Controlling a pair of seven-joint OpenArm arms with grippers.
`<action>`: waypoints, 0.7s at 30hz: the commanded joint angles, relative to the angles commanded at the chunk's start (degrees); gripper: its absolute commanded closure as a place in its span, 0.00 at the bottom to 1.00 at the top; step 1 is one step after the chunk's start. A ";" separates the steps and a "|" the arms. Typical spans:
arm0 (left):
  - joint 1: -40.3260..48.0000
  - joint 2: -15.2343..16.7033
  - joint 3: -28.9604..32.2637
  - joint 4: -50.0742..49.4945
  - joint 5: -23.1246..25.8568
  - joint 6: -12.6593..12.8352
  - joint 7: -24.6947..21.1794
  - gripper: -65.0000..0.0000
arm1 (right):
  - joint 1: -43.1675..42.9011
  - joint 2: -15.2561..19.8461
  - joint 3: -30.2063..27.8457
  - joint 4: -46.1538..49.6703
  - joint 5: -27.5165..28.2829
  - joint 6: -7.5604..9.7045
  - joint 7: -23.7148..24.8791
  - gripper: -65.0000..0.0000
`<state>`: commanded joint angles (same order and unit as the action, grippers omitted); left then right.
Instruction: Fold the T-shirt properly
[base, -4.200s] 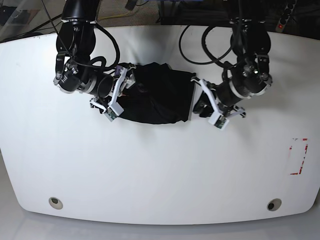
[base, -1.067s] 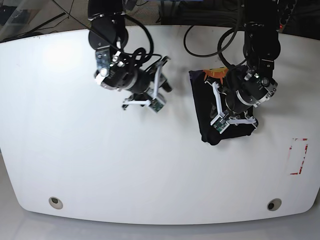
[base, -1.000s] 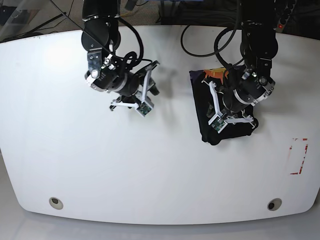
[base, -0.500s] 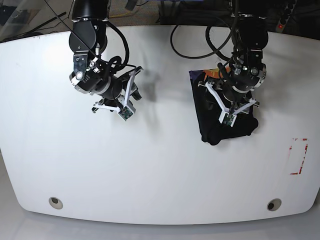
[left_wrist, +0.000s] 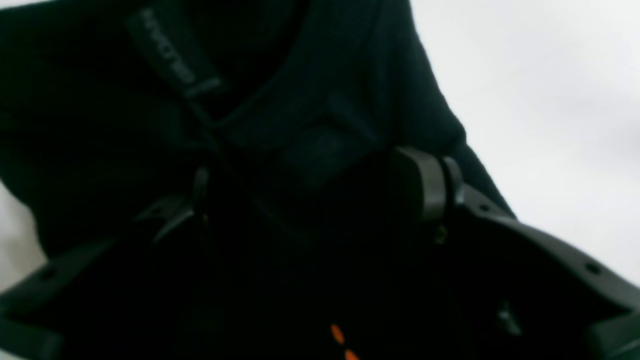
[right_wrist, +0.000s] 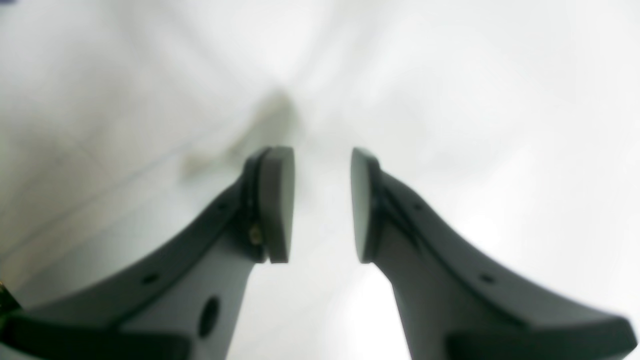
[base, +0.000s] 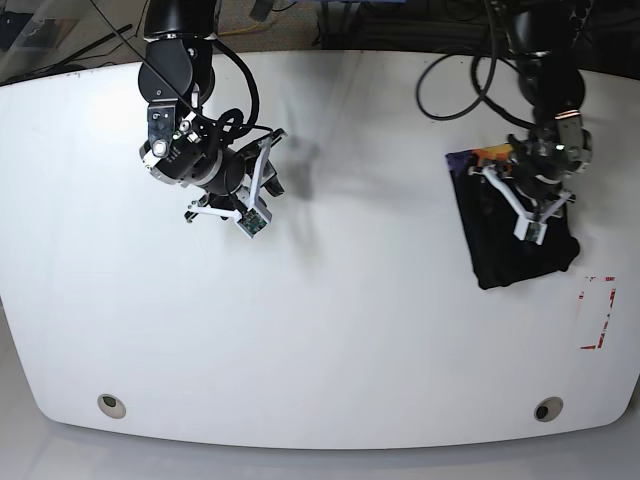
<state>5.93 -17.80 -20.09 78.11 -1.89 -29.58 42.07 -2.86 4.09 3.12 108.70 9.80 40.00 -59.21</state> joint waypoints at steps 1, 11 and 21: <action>-0.18 -2.73 -1.67 -2.81 0.00 -1.76 -0.70 0.38 | -0.09 0.00 0.00 0.53 0.00 0.00 0.00 0.73; -0.35 -18.81 -11.16 -15.74 -0.26 -10.42 -9.67 0.38 | -0.09 0.00 0.00 2.73 -0.44 0.00 0.00 0.73; -0.18 -20.57 -18.55 2.46 -0.26 -10.42 -9.14 0.38 | 0.00 0.00 -0.09 2.64 -0.53 0.00 0.44 0.73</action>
<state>5.76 -38.37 -38.64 80.57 -2.15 -40.00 32.92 -2.86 4.09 3.03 111.34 9.27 40.00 -58.77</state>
